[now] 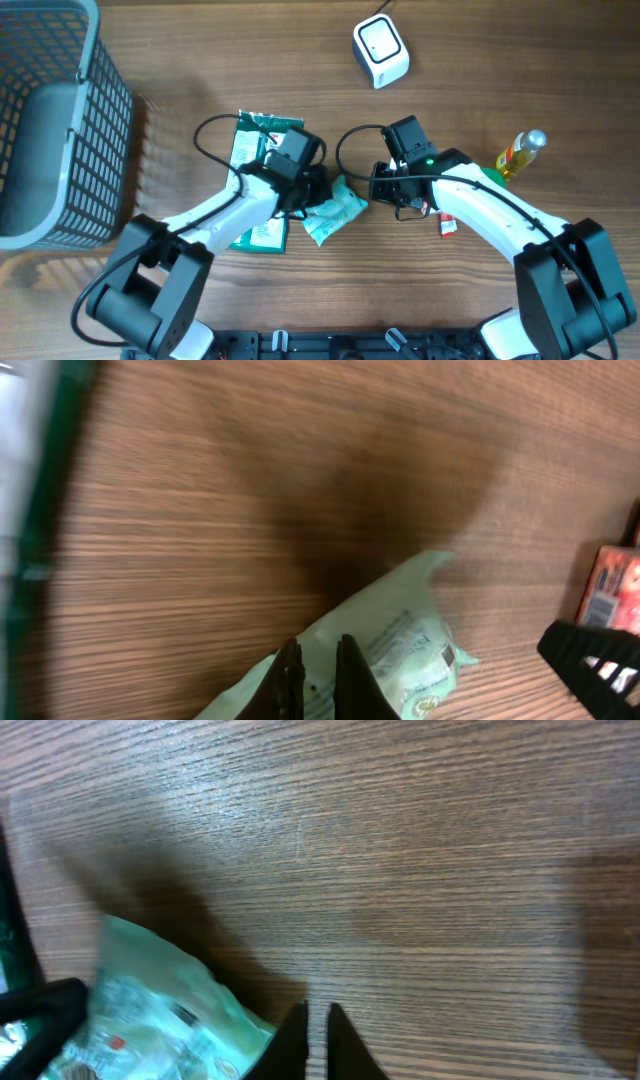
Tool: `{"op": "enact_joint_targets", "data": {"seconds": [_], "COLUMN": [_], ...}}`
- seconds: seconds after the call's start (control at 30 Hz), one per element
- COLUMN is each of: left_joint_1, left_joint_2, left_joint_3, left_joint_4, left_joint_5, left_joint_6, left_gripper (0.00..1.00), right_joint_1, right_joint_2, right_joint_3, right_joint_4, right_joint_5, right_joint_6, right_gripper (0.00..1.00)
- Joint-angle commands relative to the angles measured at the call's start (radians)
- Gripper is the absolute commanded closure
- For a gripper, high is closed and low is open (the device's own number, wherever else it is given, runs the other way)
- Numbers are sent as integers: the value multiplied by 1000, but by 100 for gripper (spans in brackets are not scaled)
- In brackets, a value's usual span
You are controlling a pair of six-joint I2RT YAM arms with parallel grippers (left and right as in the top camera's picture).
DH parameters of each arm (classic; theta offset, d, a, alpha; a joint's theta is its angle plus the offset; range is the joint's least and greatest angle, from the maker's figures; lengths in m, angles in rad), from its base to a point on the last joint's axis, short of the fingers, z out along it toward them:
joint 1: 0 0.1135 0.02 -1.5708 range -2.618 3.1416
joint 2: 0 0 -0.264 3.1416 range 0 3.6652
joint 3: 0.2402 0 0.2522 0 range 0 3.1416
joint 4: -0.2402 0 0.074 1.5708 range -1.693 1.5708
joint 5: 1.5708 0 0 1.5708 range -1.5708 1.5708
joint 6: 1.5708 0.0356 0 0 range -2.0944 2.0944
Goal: Scan the item barcode
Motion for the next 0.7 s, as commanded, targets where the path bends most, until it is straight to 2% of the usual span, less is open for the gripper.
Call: {"op": "enact_joint_targets", "data": {"seconds": [0.0,0.17,0.3,0.4,0.57,0.67], "left_joint_1": [-37,-51,-15,53,147,156], "left_joint_2": [23,23,-13,-82,-166,-163], "left_joint_3": [-1,0,31,76,92,85], "left_joint_4": [31,89,89,-6,-243,-370], "left_joint_5": [29,110,129,129,152,151], "left_joint_6": [-3,-1,53,52,54,123], "left_gripper": [96,96,96,96,96,96], "right_joint_1": [-1,-1,-2,-2,-2,-1], "right_joint_2": [-5,-5,-6,-6,-6,-6], "right_joint_3": [9,9,11,12,12,11], "right_joint_4": [-9,-21,-14,-8,41,70], "right_joint_5": [26,26,20,-13,-202,-272], "right_joint_6": [-14,-14,-15,-18,-116,-115], "right_gripper": [90,90,90,90,92,96]}}
